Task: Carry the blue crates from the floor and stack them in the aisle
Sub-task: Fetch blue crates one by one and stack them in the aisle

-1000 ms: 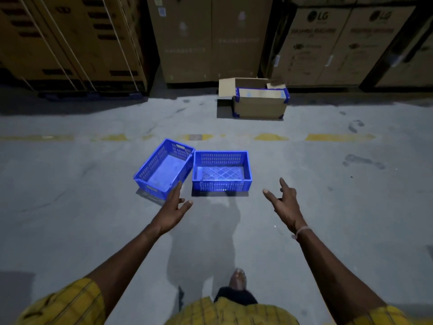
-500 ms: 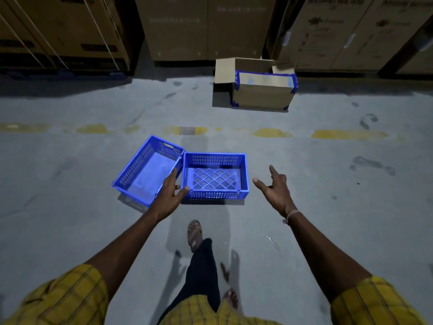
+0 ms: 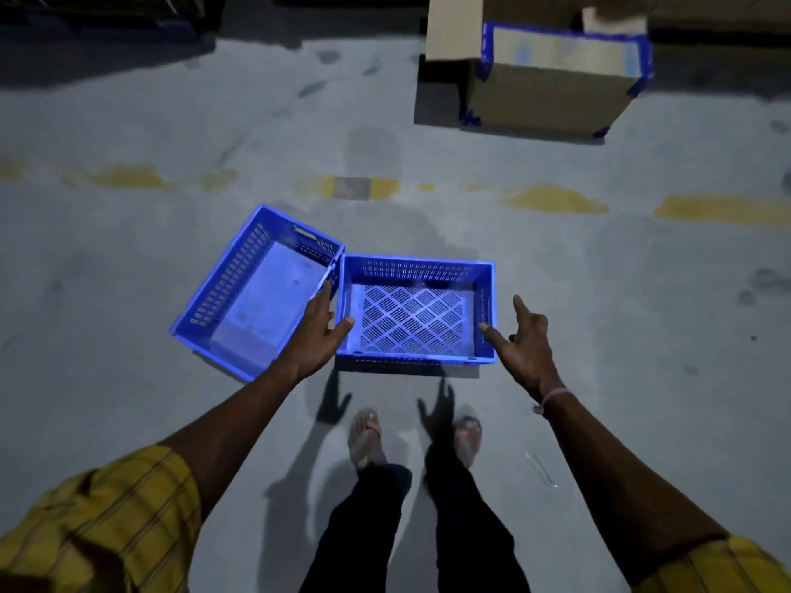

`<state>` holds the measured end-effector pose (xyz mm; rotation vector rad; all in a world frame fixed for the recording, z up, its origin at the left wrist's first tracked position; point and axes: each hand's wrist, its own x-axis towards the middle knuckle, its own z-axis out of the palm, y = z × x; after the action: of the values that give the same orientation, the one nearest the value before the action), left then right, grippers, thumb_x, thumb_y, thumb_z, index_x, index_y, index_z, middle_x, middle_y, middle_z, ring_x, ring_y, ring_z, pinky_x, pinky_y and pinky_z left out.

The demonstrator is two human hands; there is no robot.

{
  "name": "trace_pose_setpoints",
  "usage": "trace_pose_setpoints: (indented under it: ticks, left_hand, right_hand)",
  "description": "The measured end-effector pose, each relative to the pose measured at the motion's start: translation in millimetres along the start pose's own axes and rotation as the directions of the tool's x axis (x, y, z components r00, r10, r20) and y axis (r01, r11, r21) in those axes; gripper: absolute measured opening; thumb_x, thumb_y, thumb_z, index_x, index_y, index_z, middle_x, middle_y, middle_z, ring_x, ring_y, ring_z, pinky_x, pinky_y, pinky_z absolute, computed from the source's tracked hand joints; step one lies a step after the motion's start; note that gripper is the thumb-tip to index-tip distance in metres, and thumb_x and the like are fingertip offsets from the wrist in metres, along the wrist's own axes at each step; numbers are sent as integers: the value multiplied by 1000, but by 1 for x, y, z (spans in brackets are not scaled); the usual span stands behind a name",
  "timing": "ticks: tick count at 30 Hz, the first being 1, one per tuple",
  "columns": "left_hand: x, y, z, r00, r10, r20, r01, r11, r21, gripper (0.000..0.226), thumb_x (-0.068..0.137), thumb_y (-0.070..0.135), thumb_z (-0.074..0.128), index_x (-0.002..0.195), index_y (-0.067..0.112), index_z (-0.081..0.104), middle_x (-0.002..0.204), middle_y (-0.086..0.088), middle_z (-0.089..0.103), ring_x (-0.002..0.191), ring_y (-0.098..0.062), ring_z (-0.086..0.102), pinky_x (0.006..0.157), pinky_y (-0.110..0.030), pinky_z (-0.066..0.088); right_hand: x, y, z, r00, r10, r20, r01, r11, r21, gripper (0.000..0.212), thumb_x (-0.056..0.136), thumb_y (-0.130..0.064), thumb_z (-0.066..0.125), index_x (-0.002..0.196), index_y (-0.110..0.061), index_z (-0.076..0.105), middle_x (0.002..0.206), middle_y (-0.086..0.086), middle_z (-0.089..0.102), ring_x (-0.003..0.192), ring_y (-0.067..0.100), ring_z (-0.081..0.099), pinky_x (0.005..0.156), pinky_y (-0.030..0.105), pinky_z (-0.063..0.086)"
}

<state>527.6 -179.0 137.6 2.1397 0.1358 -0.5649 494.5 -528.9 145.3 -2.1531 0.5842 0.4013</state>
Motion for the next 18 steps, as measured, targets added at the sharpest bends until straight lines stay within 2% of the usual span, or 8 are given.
trace_pose_setpoints:
  ticks: [3, 5, 7, 10, 15, 18]
  left_hand:
    - [61, -47, 33, 999, 43, 21, -43, 999, 19, 70, 103, 23, 56, 154, 33, 10, 159, 8, 20, 150, -18, 26, 120, -49, 31]
    - [105, -89, 54, 998, 49, 50, -51, 997, 53, 72, 101, 33, 57, 155, 36, 10, 161, 12, 18, 152, -20, 24, 118, -52, 32]
    - [148, -130, 76, 998, 26, 50, -30, 996, 90, 79, 97, 48, 53, 162, 27, 12, 167, 2, 19, 154, -22, 21, 120, -53, 28]
    - [200, -182, 109, 998, -57, 18, 53, 984, 168, 82, 101, 37, 57, 163, 22, 5, 169, -9, 11, 156, -26, 10, 125, -49, 17]
    - [260, -250, 146, 988, -153, -22, 154, 961, 230, 80, 102, 35, 57, 161, 37, 5, 169, -17, 3, 156, -34, 4, 120, -56, 22]
    - [283, -271, 161, 970, -236, -56, 242, 954, 178, 80, 101, 35, 59, 161, 40, 6, 166, -23, 3, 152, -44, 14, 116, -60, 30]
  right_hand:
    - [64, 40, 44, 999, -10, 31, 12, 998, -54, 90, 84, -51, 73, 156, -25, 27, 131, 3, 33, 112, 26, 55, 104, 38, 44]
    - [107, 69, 70, 998, -10, 55, 16, 995, -100, 92, 83, -52, 74, 157, -23, 27, 135, 7, 33, 119, 28, 53, 105, 37, 44]
    - [146, 99, 92, 999, -5, 53, 12, 990, -143, 93, 83, -51, 74, 157, -20, 28, 139, 11, 32, 124, 33, 51, 107, 42, 44]
    - [200, 141, 122, 999, 16, 38, -7, 970, -241, 92, 85, -53, 71, 158, -22, 25, 151, 15, 25, 132, 41, 40, 110, 47, 39]
    - [270, 206, 156, 991, 134, -1, -128, 944, -303, 94, 83, -58, 70, 158, -27, 22, 159, 15, 14, 138, 45, 35, 114, 49, 35]
    - [300, 230, 168, 983, 183, -4, -179, 951, -252, 94, 82, -54, 73, 158, -26, 24, 157, 14, 16, 133, 45, 42, 111, 49, 39]
